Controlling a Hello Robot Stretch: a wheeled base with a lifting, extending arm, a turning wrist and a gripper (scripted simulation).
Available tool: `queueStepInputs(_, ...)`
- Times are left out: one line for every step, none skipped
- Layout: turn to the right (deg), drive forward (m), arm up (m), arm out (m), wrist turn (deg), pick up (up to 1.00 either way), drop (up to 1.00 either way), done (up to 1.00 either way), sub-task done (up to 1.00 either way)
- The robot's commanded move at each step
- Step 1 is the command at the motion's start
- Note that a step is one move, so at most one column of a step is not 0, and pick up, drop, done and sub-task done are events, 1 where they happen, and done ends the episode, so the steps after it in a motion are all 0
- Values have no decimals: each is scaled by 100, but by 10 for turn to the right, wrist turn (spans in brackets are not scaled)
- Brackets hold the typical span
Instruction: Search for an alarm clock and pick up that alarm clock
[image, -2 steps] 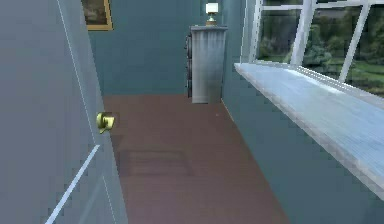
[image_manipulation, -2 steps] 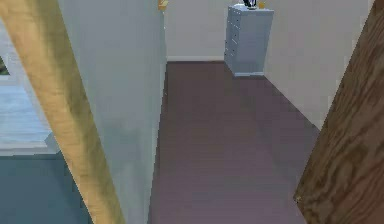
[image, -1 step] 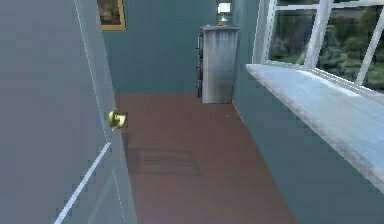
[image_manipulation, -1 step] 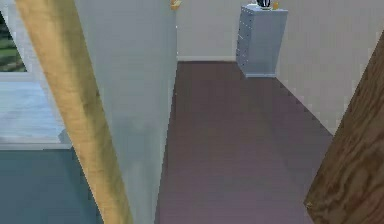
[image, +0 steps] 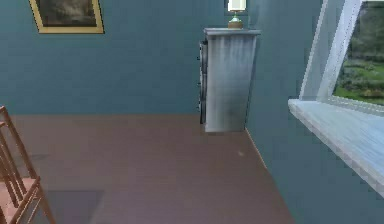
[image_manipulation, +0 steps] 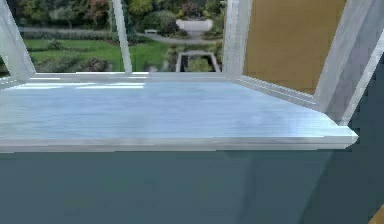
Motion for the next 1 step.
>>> queueStepInputs(0, 20, 0, 0, 0, 0, 0, 0, 0)
